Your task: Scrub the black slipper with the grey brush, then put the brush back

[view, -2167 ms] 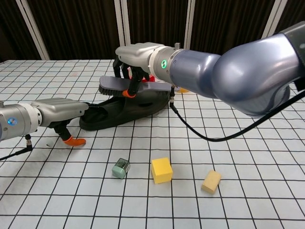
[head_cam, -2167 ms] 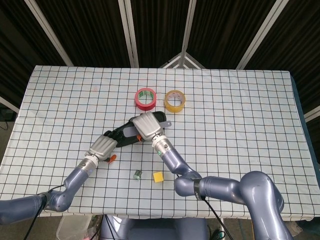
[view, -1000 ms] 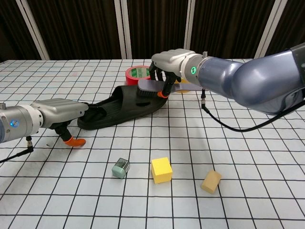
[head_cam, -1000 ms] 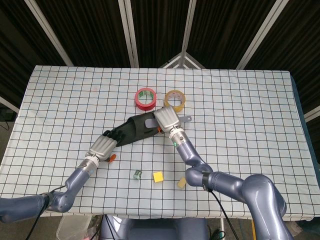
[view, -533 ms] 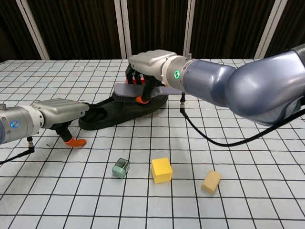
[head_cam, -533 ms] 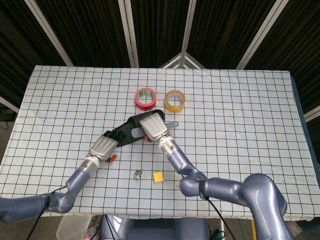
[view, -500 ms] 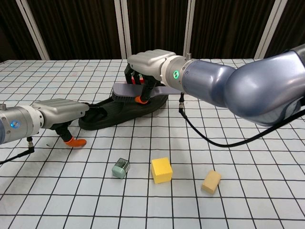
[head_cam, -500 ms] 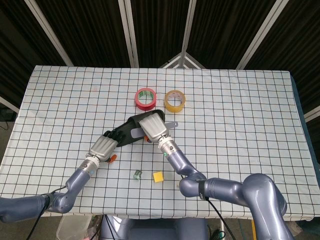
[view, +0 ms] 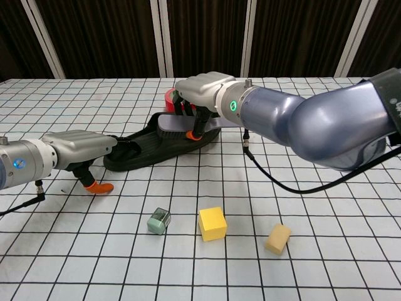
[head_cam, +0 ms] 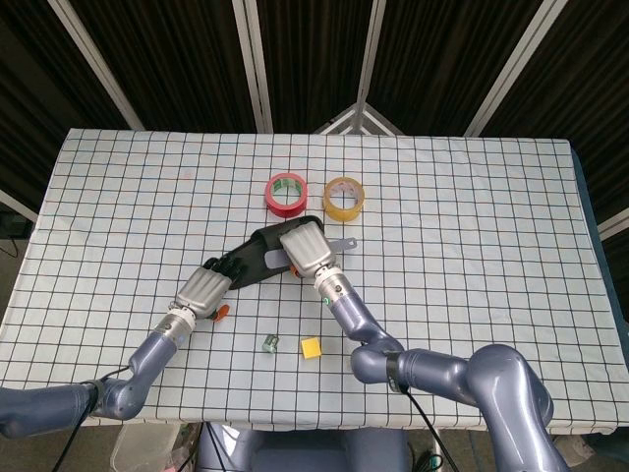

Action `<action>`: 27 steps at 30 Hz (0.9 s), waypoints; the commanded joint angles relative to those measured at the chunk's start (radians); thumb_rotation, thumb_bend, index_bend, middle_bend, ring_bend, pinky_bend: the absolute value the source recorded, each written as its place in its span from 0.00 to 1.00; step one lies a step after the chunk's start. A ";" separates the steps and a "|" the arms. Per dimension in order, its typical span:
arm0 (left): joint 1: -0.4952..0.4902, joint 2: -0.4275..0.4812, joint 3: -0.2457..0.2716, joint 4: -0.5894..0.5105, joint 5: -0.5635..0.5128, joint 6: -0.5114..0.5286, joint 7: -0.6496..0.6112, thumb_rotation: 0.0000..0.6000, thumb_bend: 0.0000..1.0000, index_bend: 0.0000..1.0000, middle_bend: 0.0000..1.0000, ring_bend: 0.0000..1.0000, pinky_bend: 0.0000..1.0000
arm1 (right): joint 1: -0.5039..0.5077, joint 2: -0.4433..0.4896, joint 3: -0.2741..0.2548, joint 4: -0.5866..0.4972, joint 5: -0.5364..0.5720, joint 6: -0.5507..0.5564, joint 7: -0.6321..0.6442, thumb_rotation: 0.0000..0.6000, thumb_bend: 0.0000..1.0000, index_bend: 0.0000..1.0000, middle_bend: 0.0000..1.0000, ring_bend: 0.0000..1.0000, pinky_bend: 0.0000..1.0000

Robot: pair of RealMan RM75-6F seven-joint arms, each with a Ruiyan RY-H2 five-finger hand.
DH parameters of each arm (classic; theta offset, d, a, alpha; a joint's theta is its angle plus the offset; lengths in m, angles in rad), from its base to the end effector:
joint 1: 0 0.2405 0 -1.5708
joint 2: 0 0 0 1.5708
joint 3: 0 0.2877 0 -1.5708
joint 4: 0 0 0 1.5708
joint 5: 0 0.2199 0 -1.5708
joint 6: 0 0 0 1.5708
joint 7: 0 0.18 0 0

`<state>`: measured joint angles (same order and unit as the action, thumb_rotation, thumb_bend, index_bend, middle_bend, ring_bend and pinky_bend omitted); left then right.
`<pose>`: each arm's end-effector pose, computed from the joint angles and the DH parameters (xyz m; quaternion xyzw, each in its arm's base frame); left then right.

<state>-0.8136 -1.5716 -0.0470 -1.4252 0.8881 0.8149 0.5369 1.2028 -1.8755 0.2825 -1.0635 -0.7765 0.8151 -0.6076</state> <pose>-0.2029 0.3848 -0.0824 -0.8074 -0.3751 -0.2173 0.4001 -0.0119 -0.4732 -0.1293 0.7916 -0.2875 0.3401 0.4184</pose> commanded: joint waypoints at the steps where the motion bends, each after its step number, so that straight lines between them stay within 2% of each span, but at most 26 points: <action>1: 0.001 0.001 0.001 0.000 0.000 0.002 -0.002 0.95 0.53 0.04 0.03 0.02 0.09 | 0.000 -0.009 -0.001 0.031 0.005 -0.014 0.002 1.00 0.54 0.69 0.58 0.55 0.60; 18: -0.001 0.001 0.006 0.005 0.010 0.008 -0.014 0.95 0.53 0.04 0.03 0.02 0.09 | -0.016 -0.017 -0.003 0.135 0.017 -0.050 0.003 1.00 0.54 0.69 0.59 0.55 0.59; 27: -0.001 0.003 0.007 0.000 0.012 0.015 -0.015 0.95 0.53 0.04 0.02 0.02 0.09 | -0.030 -0.013 -0.003 0.156 0.015 -0.052 0.003 1.00 0.54 0.69 0.59 0.55 0.60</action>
<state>-0.8149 -1.5696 -0.0396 -1.4226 0.9006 0.8274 0.5212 1.1749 -1.8909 0.2772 -0.9035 -0.7626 0.7619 -0.6066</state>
